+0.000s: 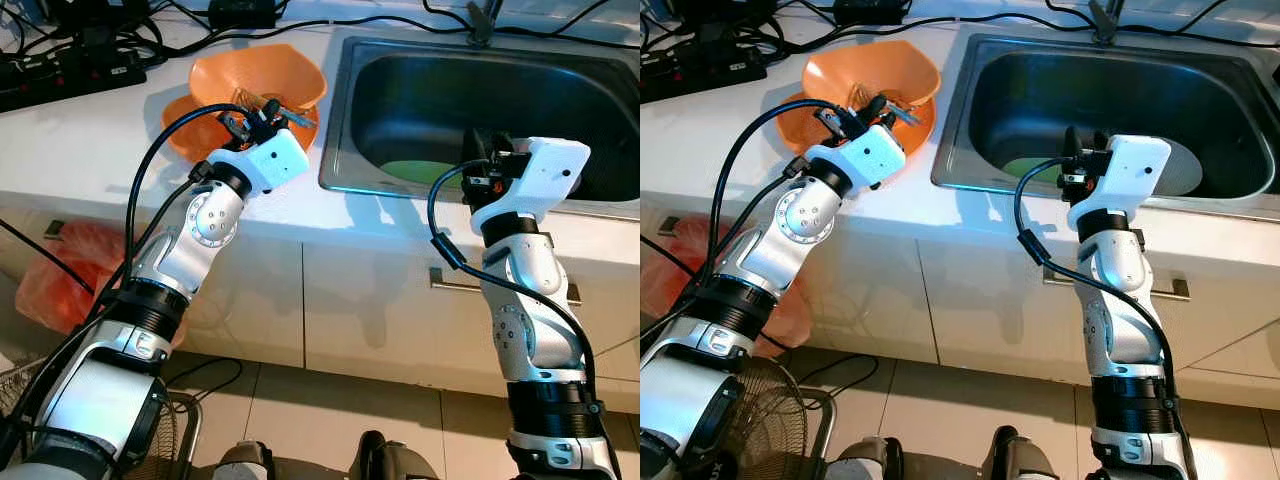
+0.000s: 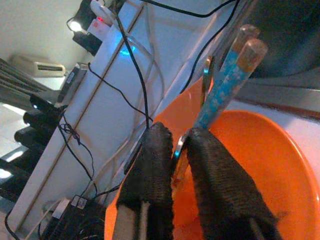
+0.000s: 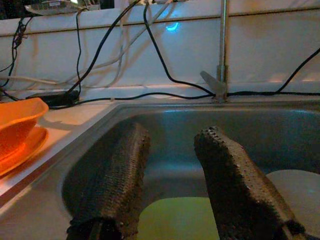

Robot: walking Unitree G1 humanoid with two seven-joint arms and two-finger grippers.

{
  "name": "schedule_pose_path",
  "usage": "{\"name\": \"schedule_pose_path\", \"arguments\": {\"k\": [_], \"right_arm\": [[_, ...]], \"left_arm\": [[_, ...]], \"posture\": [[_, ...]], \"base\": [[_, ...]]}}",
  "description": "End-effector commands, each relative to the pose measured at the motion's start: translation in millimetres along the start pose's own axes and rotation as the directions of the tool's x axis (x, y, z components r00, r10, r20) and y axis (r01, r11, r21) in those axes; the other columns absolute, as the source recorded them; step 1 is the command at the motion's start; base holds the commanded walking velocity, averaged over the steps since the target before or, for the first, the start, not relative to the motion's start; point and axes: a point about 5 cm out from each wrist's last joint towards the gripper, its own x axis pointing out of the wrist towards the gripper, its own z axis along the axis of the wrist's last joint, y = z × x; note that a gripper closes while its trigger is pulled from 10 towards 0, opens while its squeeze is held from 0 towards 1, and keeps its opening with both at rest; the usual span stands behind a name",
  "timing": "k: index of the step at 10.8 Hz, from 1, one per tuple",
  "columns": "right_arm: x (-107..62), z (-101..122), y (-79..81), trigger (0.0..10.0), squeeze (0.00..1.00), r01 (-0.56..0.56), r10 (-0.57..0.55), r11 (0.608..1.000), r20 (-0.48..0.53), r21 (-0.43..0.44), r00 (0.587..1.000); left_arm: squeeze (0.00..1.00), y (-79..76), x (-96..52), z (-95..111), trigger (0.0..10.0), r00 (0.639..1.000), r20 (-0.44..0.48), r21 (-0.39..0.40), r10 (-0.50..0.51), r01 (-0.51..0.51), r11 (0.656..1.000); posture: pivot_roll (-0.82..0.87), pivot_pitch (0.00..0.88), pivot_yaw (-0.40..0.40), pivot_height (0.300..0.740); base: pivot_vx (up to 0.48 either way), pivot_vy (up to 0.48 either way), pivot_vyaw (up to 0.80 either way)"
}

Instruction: Kitchen organization

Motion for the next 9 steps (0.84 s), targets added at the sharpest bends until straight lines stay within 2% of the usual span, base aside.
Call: {"name": "schedule_pose_path", "arguments": {"k": [1,3,7,8,9], "right_arm": [[0.3,2,0.9,10.0,0.00,-0.004,0.004,1.000,0.009,-0.007,1.000],[1.1,1,2.3,10.0,0.00,-0.010,0.010,1.000,0.006,-0.004,1.000],[1.8,0,4.4,10.0,0.00,-0.016,0.016,1.000,0.000,0.001,1.000],[2.3,-1,4.5,10.0,0.00,-0.018,0.018,1.000,-0.001,-0.001,1.000],[2.6,-1,4.9,10.0,0.00,-0.022,0.022,1.000,-0.002,0.000,1.000]], "left_arm": [[0.00,5.4,2.1,4,0.0,1.000,0.018,0.015,0.017,-0.017,1.000],[0.00,3.7,-2.7,5,0.0,1.000,0.015,0.017,0.018,-0.018,1.000],[0.00,15.3,-5.7,9,0.0,0.999,-0.014,0.040,0.040,-0.039,0.998],[0.00,16.6,-6.6,7,10.0,0.999,-0.038,0.036,0.025,-0.024,0.999],[0.00,20.6,-7.5,7,10.0,0.999,-0.051,0.019,0.016,-0.015,1.000]], "posture": [[0.12,0.144,0.017,0.740],[0.13,0.143,0.012,0.740],[0.13,0.149,0.008,0.740],[0.14,0.149,0.006,0.740],[0.14,0.149,0.005,0.740]], "base": [[0.000,0.000,0.00],[0.000,0.000,0.00],[0.000,0.000,0.00],[0.000,0.000,0.00],[0.000,0.000,0.00]]}}
